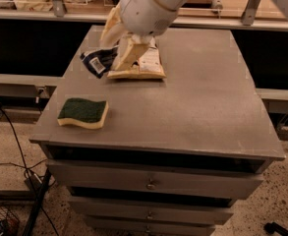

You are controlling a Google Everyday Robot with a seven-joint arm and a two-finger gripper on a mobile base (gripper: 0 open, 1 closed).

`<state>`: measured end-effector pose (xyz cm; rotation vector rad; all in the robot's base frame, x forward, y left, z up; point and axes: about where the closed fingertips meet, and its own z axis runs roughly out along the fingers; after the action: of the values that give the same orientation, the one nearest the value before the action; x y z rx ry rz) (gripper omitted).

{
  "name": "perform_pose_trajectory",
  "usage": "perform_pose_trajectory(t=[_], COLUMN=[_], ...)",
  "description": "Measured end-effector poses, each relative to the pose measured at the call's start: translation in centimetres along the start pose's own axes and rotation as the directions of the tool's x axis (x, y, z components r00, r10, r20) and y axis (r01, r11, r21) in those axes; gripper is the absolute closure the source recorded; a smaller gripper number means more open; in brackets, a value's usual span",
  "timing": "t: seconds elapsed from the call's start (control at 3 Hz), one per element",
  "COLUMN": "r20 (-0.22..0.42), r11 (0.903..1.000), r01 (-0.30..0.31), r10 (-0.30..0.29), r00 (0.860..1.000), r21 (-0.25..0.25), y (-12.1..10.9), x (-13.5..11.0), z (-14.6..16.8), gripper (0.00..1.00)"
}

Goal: Move rxbar blueberry near sponge

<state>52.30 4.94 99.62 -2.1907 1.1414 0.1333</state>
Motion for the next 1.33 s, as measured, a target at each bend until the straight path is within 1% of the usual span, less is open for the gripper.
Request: perform_pose_trajectory(t=[0.33,0.67,1.0,1.33], r20=[-0.033,-0.055,-0.059,-0.059], r11=[0.9991,0.9953,0.9904,0.9896], r01=[0.015,0.003,-0.012,-0.013], r10=[-0.016,-0.009,0.004,0.004], r00=[0.999,0.998,0.998,0.998], r21=[-0.04,-0.097,-0.138,-0.143], y=[0.7,2.1,3.2,3.4], x=[-0.7,-0.2,-0.3,-0.4], z=[4.2,9.0,12.1,12.5], gripper=[0.61,0.37,0.14,0.0])
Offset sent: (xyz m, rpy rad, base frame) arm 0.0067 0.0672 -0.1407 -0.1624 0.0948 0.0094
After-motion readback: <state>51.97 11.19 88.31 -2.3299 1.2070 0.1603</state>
